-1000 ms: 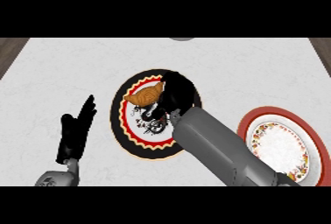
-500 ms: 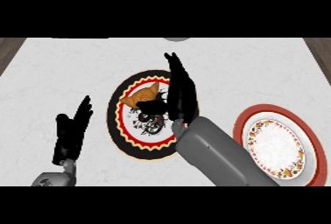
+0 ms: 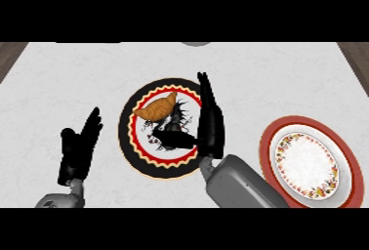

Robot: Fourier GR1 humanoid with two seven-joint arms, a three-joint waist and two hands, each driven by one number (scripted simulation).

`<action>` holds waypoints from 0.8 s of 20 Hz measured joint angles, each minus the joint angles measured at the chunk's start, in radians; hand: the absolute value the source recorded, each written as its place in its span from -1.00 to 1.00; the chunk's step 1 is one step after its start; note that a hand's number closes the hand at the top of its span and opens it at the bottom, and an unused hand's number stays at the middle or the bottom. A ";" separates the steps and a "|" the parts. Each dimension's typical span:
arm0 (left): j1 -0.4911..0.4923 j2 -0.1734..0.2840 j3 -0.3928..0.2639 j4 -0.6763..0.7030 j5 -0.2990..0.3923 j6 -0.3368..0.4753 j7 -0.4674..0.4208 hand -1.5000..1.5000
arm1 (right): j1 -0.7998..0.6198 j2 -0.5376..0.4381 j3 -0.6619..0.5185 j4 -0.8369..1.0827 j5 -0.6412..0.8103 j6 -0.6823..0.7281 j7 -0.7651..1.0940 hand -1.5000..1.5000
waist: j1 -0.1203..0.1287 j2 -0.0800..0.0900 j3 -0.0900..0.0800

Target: Pick the croissant from the plate and place it in the plate

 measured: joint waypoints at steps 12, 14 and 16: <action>0.010 -0.008 0.023 -0.009 -0.014 -0.020 0.004 0.00 | -0.013 -0.001 0.048 0.124 -0.136 -0.056 -0.164 -1.00 | 0.000 -0.001 -0.001; 0.002 -0.012 0.024 0.011 -0.019 -0.021 -0.008 0.00 | -0.037 -0.002 0.076 0.160 -0.142 -0.081 -0.139 -1.00 | 0.002 0.000 -0.001; 0.013 -0.016 0.025 0.004 -0.017 -0.028 -0.014 0.00 | -0.035 -0.001 0.054 0.181 -0.139 -0.076 -0.149 -1.00 | 0.001 -0.001 -0.001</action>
